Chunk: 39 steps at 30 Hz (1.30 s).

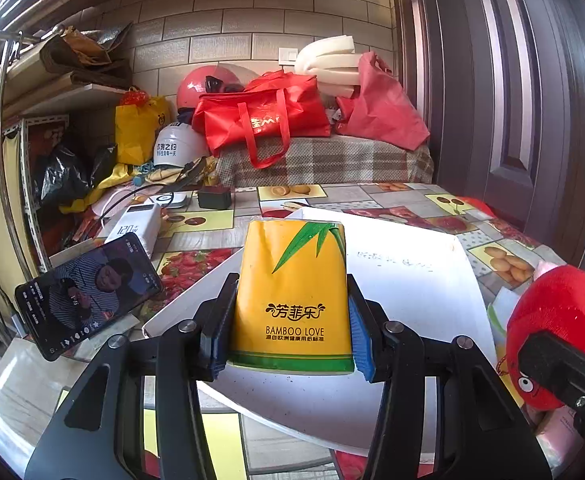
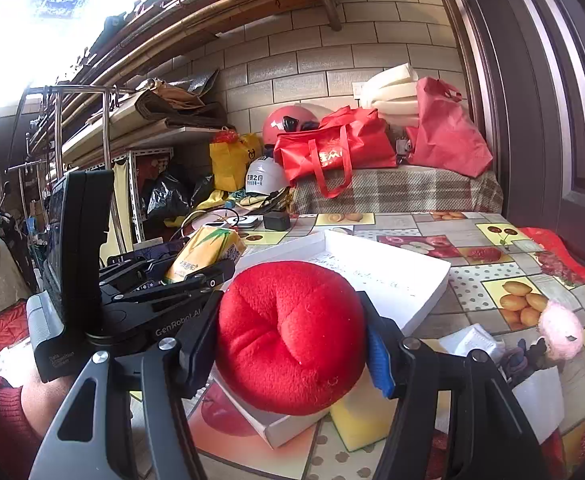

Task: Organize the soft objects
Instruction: 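Lower the tissue pack and red ball into the white box and open both grippers, then move both grippers back over the pile of soft objects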

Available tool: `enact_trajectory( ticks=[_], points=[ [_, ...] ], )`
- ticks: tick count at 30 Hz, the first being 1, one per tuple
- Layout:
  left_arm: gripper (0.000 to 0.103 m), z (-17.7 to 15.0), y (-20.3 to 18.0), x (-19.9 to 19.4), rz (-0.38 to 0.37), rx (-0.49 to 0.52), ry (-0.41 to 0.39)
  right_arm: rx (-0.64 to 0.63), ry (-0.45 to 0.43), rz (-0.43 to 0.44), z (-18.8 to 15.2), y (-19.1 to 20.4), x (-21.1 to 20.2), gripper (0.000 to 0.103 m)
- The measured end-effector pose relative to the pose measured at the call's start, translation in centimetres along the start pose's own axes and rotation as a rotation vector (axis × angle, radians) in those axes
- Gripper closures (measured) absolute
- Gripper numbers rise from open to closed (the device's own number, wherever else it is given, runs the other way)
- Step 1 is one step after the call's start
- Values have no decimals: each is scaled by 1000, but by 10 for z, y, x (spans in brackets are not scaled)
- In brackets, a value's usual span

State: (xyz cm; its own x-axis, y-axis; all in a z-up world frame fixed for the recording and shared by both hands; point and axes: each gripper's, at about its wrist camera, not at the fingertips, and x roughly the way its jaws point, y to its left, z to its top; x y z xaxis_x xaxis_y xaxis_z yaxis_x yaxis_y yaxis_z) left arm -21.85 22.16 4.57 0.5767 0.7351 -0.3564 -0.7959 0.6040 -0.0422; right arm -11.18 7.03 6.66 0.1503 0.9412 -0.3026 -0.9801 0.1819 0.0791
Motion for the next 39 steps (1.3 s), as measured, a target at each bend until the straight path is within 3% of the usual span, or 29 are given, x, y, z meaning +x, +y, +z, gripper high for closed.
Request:
enact_trajectory(
  ticks=[6,16,18,20,21,22,24,39],
  points=[
    [54,3,11,20,-3,-53,71,-3,23,-33,4,3,30,40],
    [54,5,1,40,-9,-12,151,47,111,-109,9,-10,61,38],
    [53,5,4,42,11,-23,161,45,128,-120,9,-9,64,33],
    [41,5,9,42,50,-48,161,63,138,-140,8,-12,65,19],
    [18,5,10,41,67,-54,155,73,142,-139,8,-14,66,18],
    [7,5,11,40,93,-59,149,82,143,-140,8,-15,66,17],
    [0,5,12,39,96,-64,143,103,141,-161,8,-19,65,16],
    [0,5,11,22,176,-58,54,35,64,-187,12,-4,53,16]
  ],
)
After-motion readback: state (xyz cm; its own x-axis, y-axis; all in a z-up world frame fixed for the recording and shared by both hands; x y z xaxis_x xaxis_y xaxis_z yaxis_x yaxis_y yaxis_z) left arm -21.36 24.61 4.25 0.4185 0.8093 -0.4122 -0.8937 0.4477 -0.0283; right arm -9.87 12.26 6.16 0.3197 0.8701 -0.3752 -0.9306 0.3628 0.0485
